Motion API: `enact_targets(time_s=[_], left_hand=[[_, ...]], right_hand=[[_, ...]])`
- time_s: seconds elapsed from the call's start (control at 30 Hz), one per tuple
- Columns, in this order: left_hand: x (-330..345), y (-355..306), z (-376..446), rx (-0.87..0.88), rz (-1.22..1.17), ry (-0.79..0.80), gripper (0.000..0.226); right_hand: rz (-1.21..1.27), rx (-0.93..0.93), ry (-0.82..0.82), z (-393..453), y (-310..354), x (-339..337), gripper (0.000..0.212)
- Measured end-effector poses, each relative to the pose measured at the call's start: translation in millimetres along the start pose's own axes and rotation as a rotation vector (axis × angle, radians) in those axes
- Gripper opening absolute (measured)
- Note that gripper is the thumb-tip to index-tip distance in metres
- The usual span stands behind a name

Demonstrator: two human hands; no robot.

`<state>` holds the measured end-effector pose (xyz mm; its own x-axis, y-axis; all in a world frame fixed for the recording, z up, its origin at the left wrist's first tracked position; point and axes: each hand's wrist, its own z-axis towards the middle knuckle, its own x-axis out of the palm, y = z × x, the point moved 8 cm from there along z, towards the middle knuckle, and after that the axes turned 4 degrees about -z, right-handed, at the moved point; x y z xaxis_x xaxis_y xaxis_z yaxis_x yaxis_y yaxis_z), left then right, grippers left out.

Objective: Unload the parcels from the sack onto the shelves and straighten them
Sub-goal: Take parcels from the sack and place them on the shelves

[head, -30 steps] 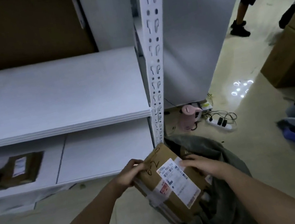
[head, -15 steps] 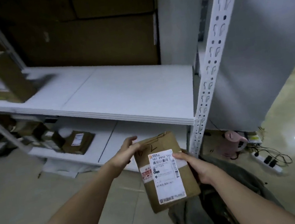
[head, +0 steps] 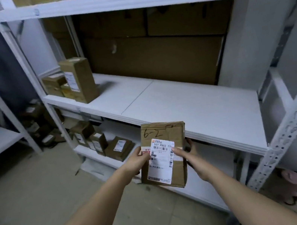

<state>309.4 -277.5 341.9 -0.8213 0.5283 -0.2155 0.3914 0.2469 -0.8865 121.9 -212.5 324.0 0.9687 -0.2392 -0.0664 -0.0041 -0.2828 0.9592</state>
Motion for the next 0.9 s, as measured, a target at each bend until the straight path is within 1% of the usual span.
enact_targets(time_s=[0.1,0.13,0.23,0.37,0.43,0.5,0.6,0.73,0.9], left_hand=[[-64,-1,14,0.028,0.023,0.002,0.040],[-82,-2,18,0.037,0.030,0.008,0.042],[-146,-3,32,0.044,0.089,-0.004,0.049],[-206,-10,54,0.064,0.133,-0.005,0.048],[-236,-14,68,0.072,0.135,-0.027,0.048],[-263,-18,85,0.084,0.150,-0.070,0.053],[-300,-24,117,0.105,0.240,-0.131,0.056],[-342,-37,167,0.154,0.296,-0.184,0.048],[-374,-59,235,0.132,0.250,-0.172,0.046]], right_hand=[[-0.096,-0.074,0.027,25,24,56,0.084],[-0.122,-0.087,0.037,32,31,71,0.083],[-0.187,-0.108,0.046,58,52,123,0.091],[-0.194,-0.120,0.048,94,76,172,0.097],[-0.204,-0.120,0.057,118,87,195,0.102],[-0.211,-0.130,0.060,143,98,211,0.102],[-0.242,-0.146,0.064,186,111,234,0.104],[-0.245,-0.173,0.066,248,125,254,0.107],[-0.256,-0.198,0.035,319,147,264,0.110]])
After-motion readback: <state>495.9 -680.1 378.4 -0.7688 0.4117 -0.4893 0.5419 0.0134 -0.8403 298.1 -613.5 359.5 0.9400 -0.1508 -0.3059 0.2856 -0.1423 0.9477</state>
